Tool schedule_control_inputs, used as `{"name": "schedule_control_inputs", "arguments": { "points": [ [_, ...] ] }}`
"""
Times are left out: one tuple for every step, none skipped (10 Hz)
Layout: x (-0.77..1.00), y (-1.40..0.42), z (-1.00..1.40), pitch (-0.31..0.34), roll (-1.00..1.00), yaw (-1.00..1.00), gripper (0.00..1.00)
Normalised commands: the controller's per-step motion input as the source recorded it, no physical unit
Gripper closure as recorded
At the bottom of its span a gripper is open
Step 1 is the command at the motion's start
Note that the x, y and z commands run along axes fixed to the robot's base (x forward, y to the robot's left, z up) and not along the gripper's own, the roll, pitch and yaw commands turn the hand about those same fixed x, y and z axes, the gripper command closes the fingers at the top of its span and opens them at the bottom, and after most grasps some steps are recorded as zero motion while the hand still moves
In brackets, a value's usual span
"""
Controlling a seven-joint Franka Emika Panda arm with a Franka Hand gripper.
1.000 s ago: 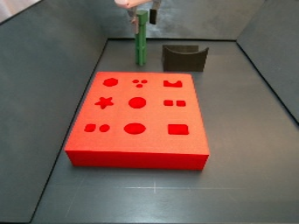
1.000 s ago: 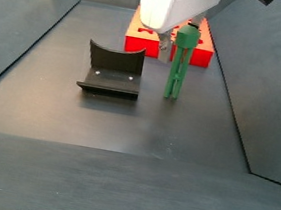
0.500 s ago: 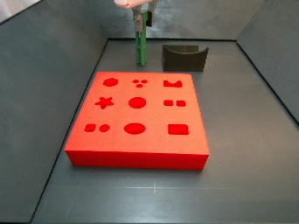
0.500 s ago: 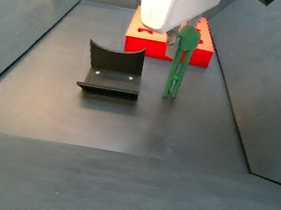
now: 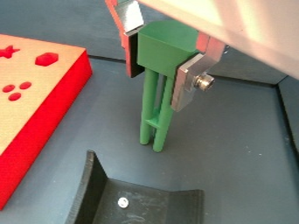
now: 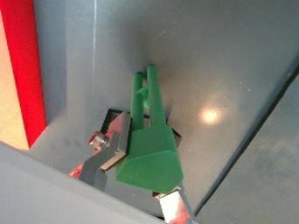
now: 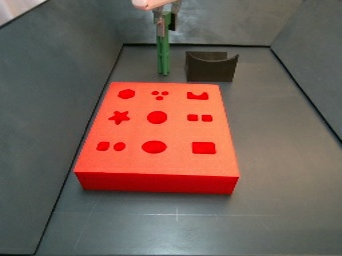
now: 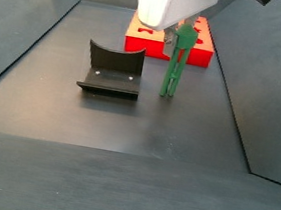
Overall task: Pick up the 3 prong object. Move up. Move to above the board. Insert the 3 prong object.
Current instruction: Pick up the 3 prong object, then move up.
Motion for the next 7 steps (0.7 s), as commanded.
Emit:
{"name": "schedule_control_inputs", "arguments": {
  "points": [
    [0.0, 0.0, 0.0, 0.0, 0.0, 0.0, 1.0],
    [0.0, 0.0, 0.0, 0.0, 0.0, 0.0, 1.0],
    [0.0, 0.0, 0.0, 0.0, 0.0, 0.0, 1.0],
    [0.0, 0.0, 0.0, 0.0, 0.0, 0.0, 1.0],
    [0.0, 0.0, 0.0, 0.0, 0.0, 0.0, 1.0],
    [0.0, 0.0, 0.83, 0.0, 0.0, 0.0, 1.0],
    [-0.06, -0.08, 0.76, 0.038, -0.01, 0.01, 1.0]
  ]
}}
